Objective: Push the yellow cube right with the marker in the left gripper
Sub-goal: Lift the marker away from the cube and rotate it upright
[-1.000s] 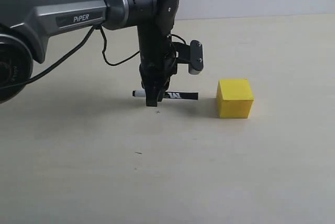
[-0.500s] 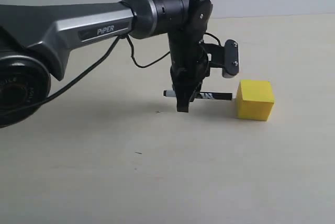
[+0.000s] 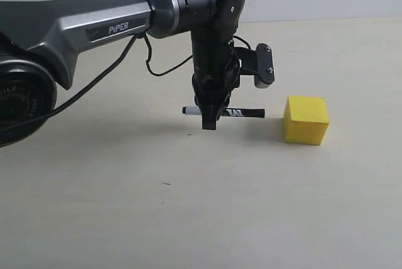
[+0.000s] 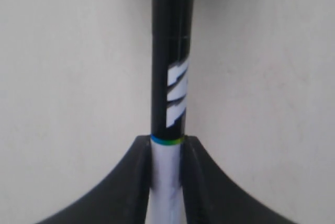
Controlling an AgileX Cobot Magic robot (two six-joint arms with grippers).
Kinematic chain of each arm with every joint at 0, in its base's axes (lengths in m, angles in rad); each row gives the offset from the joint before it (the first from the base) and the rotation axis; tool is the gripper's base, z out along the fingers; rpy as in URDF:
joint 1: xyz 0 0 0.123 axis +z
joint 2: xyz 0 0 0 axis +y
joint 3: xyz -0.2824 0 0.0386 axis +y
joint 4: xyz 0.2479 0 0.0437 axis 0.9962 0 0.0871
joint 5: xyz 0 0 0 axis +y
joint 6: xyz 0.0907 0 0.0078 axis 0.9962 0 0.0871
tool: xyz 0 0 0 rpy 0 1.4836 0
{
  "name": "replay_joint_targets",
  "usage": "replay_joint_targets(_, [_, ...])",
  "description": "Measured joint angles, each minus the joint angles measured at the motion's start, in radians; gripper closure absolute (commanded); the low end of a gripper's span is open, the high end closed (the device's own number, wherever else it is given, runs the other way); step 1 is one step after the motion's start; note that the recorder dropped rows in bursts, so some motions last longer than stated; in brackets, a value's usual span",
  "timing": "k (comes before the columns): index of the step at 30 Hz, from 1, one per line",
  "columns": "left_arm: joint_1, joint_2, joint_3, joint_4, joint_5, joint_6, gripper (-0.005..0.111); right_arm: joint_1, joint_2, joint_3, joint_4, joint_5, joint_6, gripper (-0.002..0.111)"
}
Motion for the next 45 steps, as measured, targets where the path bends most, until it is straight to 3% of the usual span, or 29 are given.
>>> replay_joint_targets(35, [-0.065, 0.0, -0.005, -0.052, -0.066, 0.002, 0.107, 0.0, 0.0, 0.0, 0.0, 0.0, 0.0, 0.108])
replay_joint_targets(41, [-0.065, -0.008, -0.005, 0.099, -0.009, -0.206, 0.107, 0.0, 0.0, 0.0, 0.0, 0.0, 0.0, 0.108])
replay_joint_targets(45, [-0.056, -0.061, -0.005, 0.197, -0.001, -0.43, 0.107, 0.0, 0.0, 0.0, 0.0, 0.0, 0.0, 0.108])
